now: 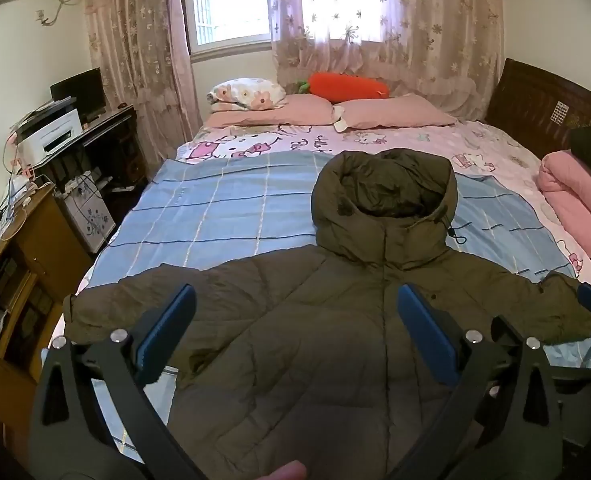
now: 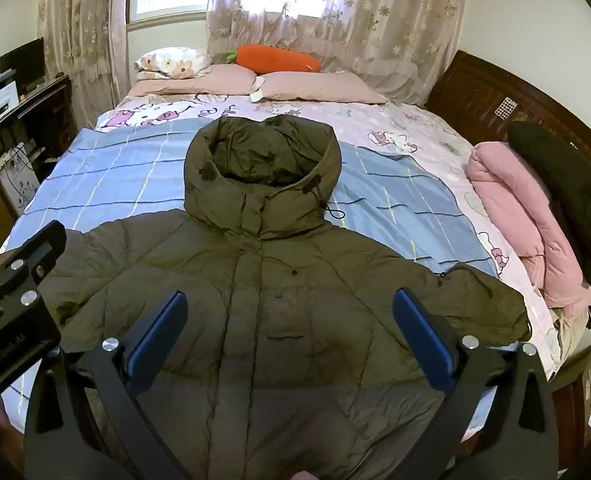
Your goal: Fold large clothes
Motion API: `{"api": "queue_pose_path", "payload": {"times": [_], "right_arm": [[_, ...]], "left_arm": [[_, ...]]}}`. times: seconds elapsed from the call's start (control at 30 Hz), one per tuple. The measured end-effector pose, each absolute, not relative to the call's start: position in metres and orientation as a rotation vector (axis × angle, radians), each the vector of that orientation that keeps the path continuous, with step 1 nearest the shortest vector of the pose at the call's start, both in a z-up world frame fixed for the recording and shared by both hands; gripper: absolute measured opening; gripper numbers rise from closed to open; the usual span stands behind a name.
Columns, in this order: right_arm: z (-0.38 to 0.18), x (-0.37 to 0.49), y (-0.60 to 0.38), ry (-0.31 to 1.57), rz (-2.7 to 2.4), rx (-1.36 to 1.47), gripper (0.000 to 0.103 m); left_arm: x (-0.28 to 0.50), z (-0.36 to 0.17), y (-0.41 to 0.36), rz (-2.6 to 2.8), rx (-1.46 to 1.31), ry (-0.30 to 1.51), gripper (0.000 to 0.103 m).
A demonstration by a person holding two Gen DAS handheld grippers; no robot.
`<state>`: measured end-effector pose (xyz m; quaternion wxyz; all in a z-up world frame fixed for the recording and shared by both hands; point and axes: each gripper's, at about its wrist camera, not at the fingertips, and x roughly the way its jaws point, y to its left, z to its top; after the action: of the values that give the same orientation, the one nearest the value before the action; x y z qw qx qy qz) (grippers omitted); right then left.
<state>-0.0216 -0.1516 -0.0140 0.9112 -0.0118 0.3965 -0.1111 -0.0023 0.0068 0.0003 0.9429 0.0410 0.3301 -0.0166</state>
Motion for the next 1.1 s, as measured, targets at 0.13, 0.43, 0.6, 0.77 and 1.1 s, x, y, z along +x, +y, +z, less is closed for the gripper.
{"api": "queue_pose_path", "payload": {"times": [0.13, 0.43, 0.6, 0.77, 1.1], "right_arm": [[-0.0138, -0.0215, -0.1511, 0.818, -0.23, -0.025, 0.102], [-0.0132, -0.0215, -0.1503, 0.82, -0.229, -0.026, 0.102], [-0.0148, -0.021, -0.15, 0.82, -0.23, -0.027, 0.102], [-0.0149, -0.0207, -0.1499, 0.821, -0.229, -0.026, 0.102], [-0.0156, -0.0205, -0.1495, 0.823, -0.229, -0.026, 0.102]], "left_arm": [[-0.0027, -0.0013, 0.0069, -0.035, 0.083, 0.669, 0.101], [0.0009, 0.0033, 0.0074, -0.034, 0.081, 0.67, 0.101], [0.0008, 0.0032, 0.0079, -0.035, 0.08, 0.67, 0.101], [0.0012, 0.0035, 0.0086, -0.034, 0.078, 0.671, 0.101], [0.0009, 0.003, 0.008, -0.035, 0.078, 0.671, 0.101]]}}
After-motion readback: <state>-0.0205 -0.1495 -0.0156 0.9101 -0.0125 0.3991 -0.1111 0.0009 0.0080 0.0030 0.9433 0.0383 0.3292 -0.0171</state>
